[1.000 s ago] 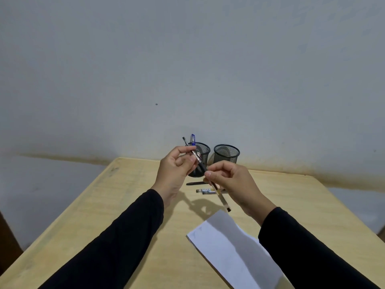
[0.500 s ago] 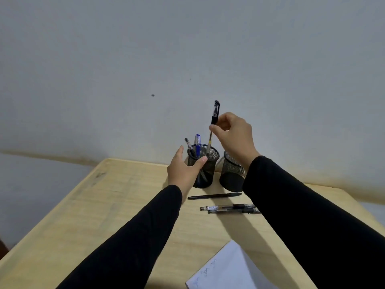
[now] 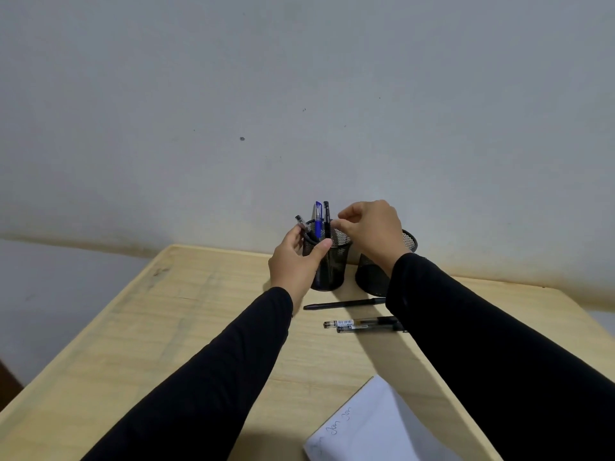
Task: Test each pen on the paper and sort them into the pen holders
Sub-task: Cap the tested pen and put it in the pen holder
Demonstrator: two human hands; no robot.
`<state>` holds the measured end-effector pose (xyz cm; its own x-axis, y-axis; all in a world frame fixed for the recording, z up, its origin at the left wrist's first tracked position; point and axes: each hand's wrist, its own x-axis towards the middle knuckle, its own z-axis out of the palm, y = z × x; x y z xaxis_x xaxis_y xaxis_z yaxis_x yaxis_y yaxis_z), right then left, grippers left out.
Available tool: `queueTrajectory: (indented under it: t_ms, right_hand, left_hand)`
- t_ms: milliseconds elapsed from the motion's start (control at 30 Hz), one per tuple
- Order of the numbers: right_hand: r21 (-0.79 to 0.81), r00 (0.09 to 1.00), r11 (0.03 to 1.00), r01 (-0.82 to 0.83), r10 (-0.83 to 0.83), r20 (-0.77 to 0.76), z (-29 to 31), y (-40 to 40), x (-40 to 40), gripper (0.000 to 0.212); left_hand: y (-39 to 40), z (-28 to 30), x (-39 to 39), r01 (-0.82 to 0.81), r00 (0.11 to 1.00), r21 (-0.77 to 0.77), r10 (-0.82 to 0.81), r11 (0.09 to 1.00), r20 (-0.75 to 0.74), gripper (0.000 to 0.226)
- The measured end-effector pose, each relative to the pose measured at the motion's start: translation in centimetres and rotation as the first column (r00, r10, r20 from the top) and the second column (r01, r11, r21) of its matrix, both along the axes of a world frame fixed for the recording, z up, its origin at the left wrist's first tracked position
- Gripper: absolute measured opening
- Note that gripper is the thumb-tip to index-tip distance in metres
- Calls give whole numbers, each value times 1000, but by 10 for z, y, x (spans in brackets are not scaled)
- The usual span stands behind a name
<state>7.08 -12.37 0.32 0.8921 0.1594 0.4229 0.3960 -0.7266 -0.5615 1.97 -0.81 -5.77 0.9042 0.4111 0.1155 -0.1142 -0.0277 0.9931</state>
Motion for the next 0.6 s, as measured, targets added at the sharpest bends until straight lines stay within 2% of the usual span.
queueTrajectory:
  t_ms: [167, 300, 400, 467, 600]
  right_hand:
    - [127, 997, 991, 34, -42, 65, 6, -21, -26, 15]
    - [189, 994, 980, 65, -81, 76, -9, -56, -62, 6]
    - [182, 992, 976, 119, -123, 12, -36, -87, -83, 7]
    - [179, 984, 968, 175, -164, -75, -59, -108, -90, 9]
    - [128, 956, 957, 261, -238, -169, -90, -131, -98, 20]
  left_hand:
    - [3, 11, -18, -42, 999, 93, 41, 995, 2, 65]
    - [-3, 7, -44, -128, 991, 169, 119, 977, 62, 44]
    - [-21, -4, -64, -48, 995, 297, 22, 954, 93, 25]
    - [-34, -14, -72, 61, 993, 480, -100, 875, 56, 18]
    - [-56, -30, -72, 218, 969, 724, -231, 654, -84, 25]
